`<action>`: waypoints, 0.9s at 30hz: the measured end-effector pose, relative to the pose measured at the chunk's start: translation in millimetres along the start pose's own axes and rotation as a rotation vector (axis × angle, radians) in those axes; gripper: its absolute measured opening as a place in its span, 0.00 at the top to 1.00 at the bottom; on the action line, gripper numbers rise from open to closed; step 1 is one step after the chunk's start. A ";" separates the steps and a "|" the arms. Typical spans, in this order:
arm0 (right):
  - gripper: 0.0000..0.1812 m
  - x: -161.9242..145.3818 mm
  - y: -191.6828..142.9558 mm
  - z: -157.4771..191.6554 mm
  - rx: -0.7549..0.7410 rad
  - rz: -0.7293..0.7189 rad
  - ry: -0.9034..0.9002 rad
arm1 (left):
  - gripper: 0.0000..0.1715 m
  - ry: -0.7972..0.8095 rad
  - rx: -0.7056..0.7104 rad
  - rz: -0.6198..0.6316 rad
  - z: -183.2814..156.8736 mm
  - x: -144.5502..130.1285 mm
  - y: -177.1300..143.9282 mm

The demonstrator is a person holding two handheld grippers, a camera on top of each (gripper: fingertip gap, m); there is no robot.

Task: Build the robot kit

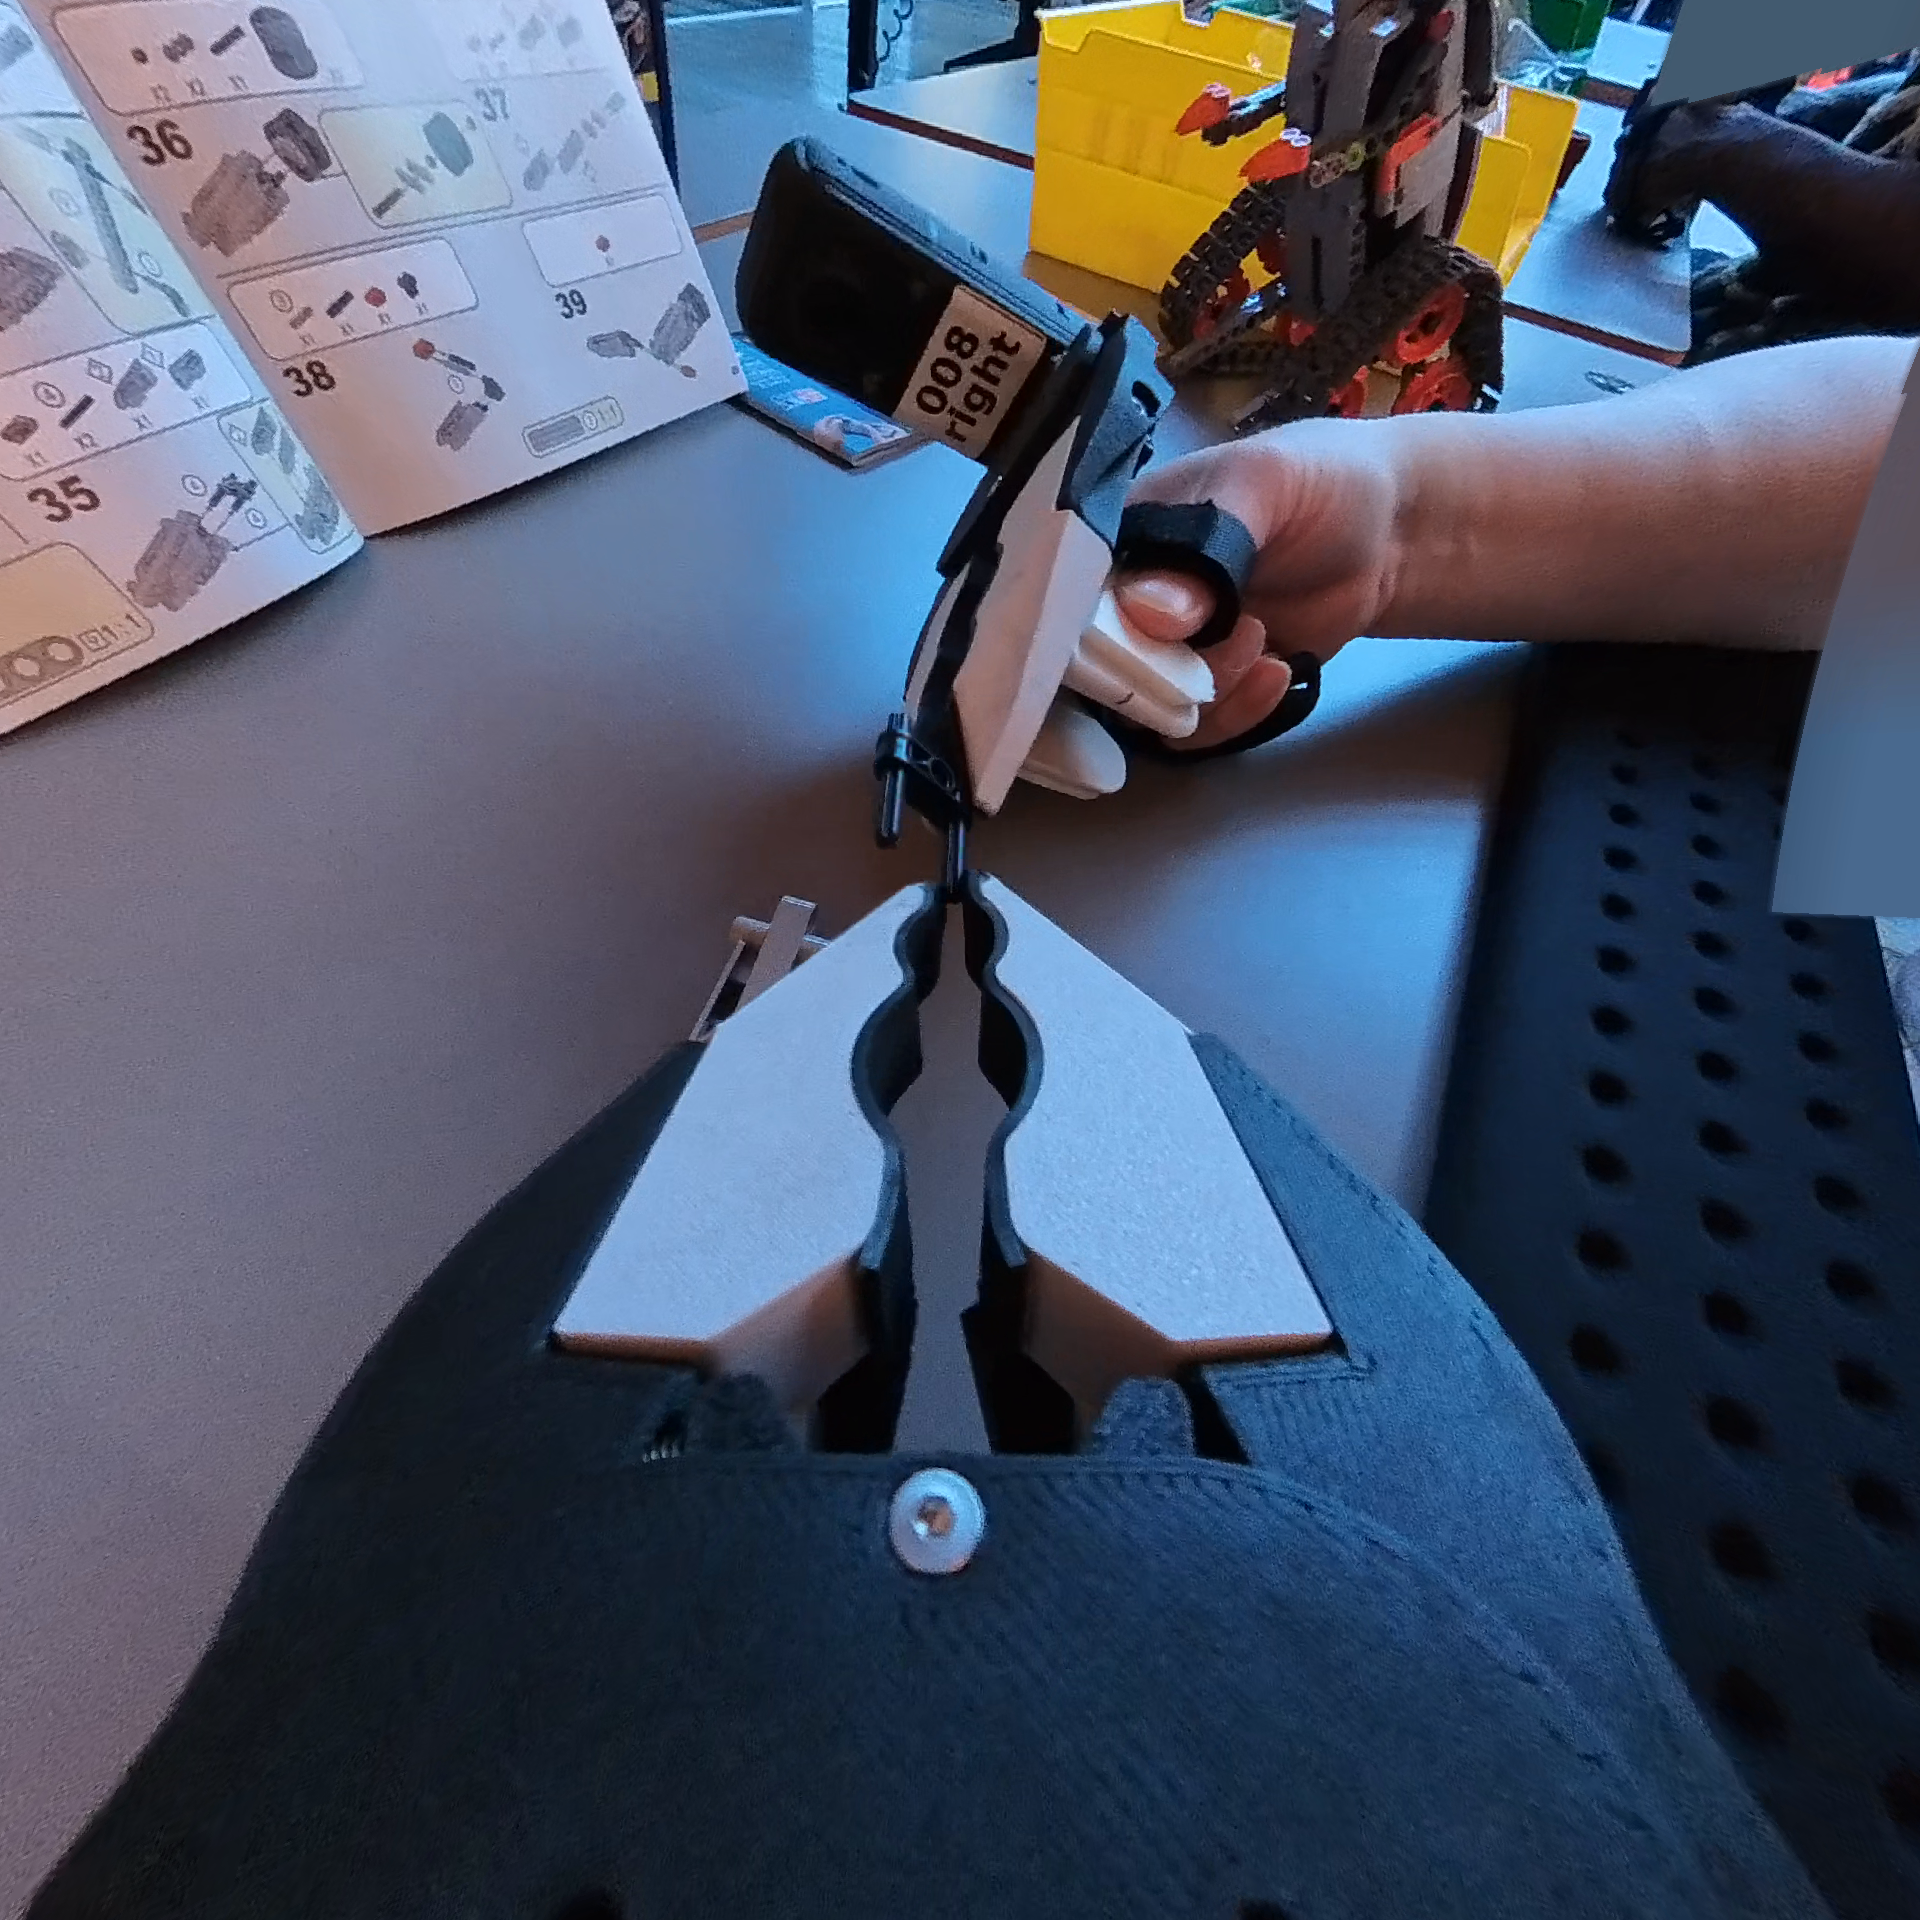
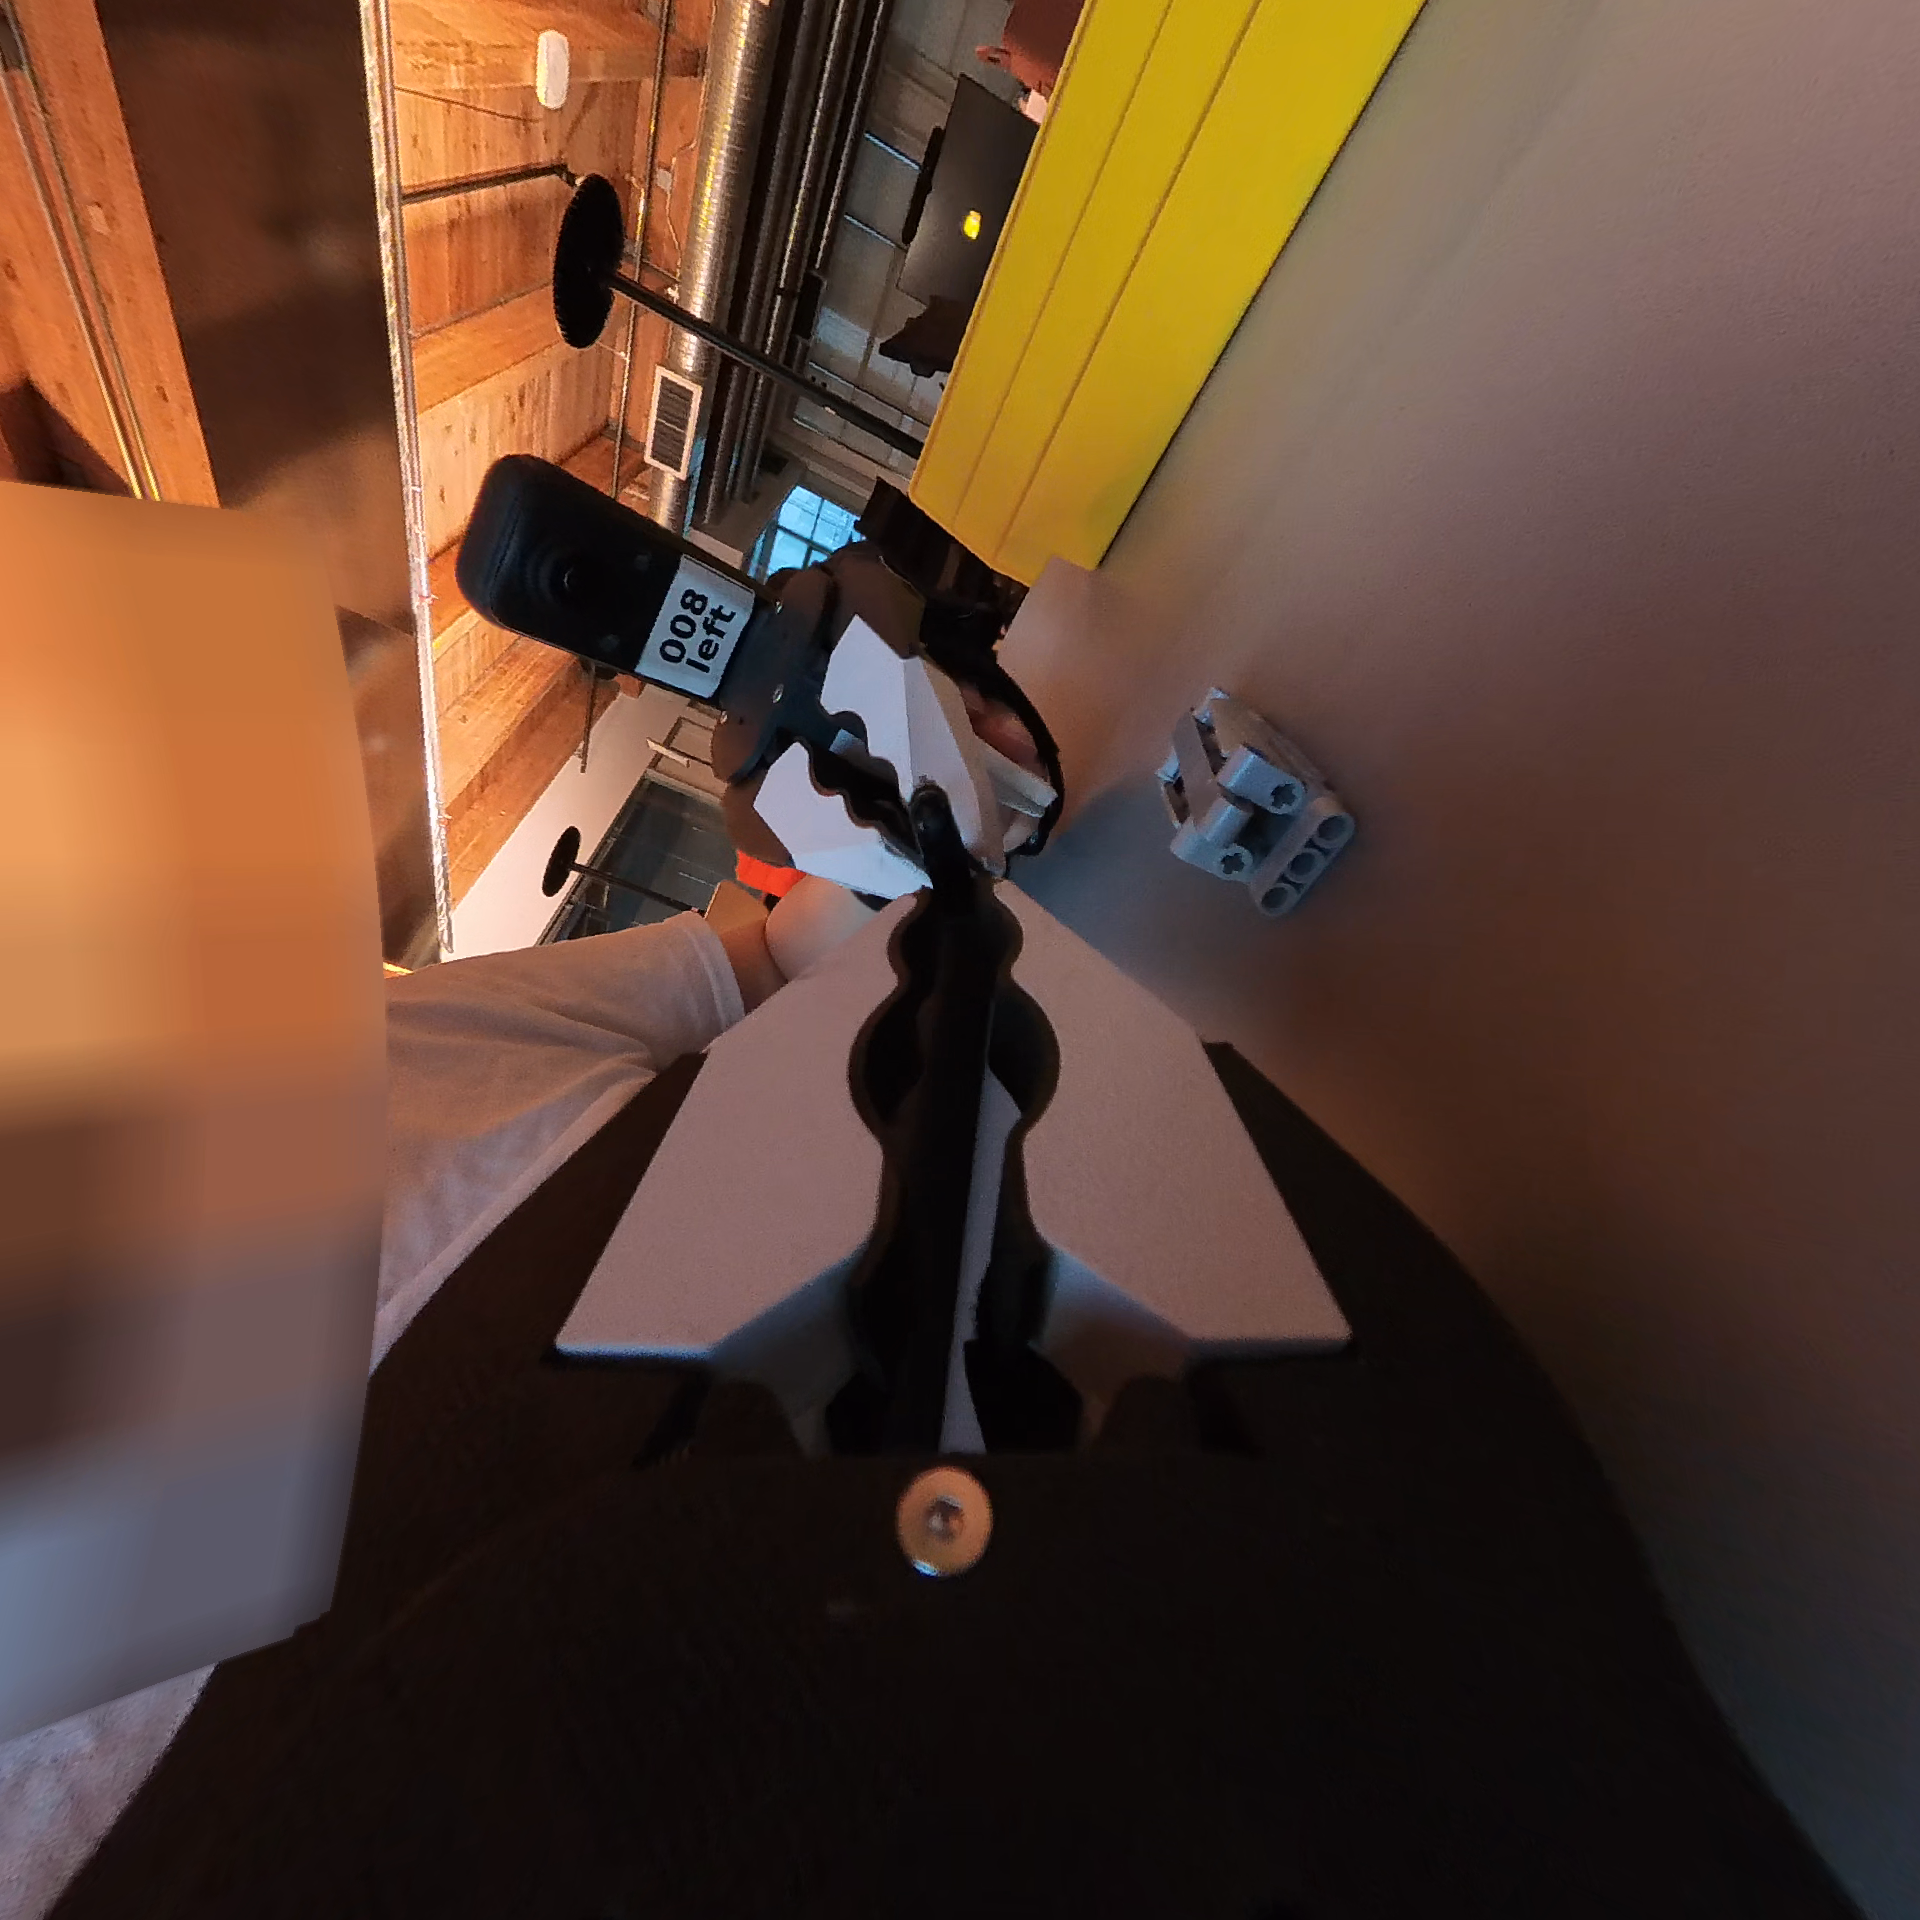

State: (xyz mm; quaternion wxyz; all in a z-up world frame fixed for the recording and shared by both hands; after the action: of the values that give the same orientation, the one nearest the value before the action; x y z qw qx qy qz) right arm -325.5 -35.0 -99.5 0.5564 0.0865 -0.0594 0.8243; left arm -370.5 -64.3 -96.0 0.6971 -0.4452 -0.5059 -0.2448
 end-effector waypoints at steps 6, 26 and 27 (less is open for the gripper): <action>0.96 -3.0 1.5 3.3 0.026 0.027 -0.024 | 0.99 -0.030 -0.058 0.000 -5.2 -0.3 -2.8; 0.96 -1.6 3.6 4.2 0.057 0.009 0.048 | 1.00 -0.057 -0.055 -0.017 -3.7 3.1 -3.8; 0.96 -1.2 3.9 4.1 0.055 0.006 0.046 | 1.00 -0.058 -0.048 -0.016 -3.3 3.0 -3.8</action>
State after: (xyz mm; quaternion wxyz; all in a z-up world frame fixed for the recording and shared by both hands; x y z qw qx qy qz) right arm -328.3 -38.4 -95.7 0.5524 0.0825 -0.0242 0.8291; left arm -370.8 -68.8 -92.0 0.6693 -0.4648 -0.5232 -0.2496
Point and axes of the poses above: each gripper's, where its closed fingertips meet, y out along the fingers, x out of its top, z = x × y across the jaws, the point moved 3 cm from there along -y, back along the fingers, and after that the axes turned 13 degrees about y, right-handed, at the moved point
